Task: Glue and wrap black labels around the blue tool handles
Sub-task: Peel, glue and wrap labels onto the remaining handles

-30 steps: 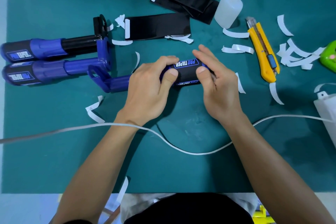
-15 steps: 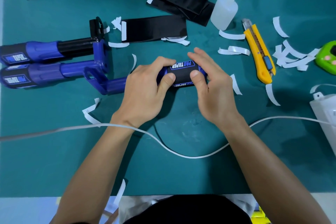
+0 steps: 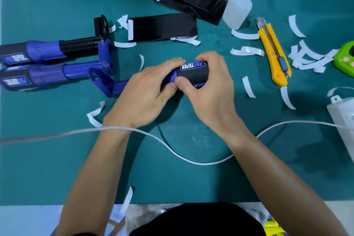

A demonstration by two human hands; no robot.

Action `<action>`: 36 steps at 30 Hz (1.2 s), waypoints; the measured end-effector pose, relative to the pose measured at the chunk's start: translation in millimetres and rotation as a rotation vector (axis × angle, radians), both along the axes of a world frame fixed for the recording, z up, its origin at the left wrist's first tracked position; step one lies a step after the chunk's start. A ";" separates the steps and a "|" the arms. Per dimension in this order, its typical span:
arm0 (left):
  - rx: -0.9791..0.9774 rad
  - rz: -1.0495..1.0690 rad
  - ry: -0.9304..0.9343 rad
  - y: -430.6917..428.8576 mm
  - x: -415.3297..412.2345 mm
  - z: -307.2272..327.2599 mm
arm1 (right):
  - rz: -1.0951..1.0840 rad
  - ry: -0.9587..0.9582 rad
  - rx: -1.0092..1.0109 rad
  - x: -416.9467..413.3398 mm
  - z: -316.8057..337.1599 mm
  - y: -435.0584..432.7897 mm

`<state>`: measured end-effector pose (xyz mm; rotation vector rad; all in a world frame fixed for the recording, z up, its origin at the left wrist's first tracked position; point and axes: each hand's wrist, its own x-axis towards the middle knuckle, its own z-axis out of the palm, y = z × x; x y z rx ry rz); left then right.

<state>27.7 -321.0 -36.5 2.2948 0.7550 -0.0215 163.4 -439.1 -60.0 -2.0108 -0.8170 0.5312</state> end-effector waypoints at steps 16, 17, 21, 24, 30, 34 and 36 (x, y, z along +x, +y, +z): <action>-0.038 0.019 -0.035 4.3 -3.2 -2.9 | 0.165 0.357 0.123 36.3 -0.8 -14.1; -0.040 0.023 -0.036 4.5 -3.3 -3.5 | 0.191 0.388 0.138 40.0 -0.8 -15.2; -0.045 0.038 -0.037 5.1 -4.0 -4.8 | 0.284 0.468 0.163 52.8 -1.7 -18.2; -0.029 0.044 -0.029 4.2 -3.6 -5.1 | 0.269 0.590 0.203 58.1 -2.2 -19.3; -0.027 0.044 -0.039 3.6 -0.4 -3.1 | 0.146 0.394 0.124 39.9 -0.9 -10.7; -0.042 0.052 -0.041 2.9 -0.3 -2.2 | 0.072 0.205 0.132 24.5 -0.1 -5.8; -0.046 0.049 -0.040 3.2 -0.7 -1.8 | 0.068 0.226 0.158 26.8 -1.6 -7.7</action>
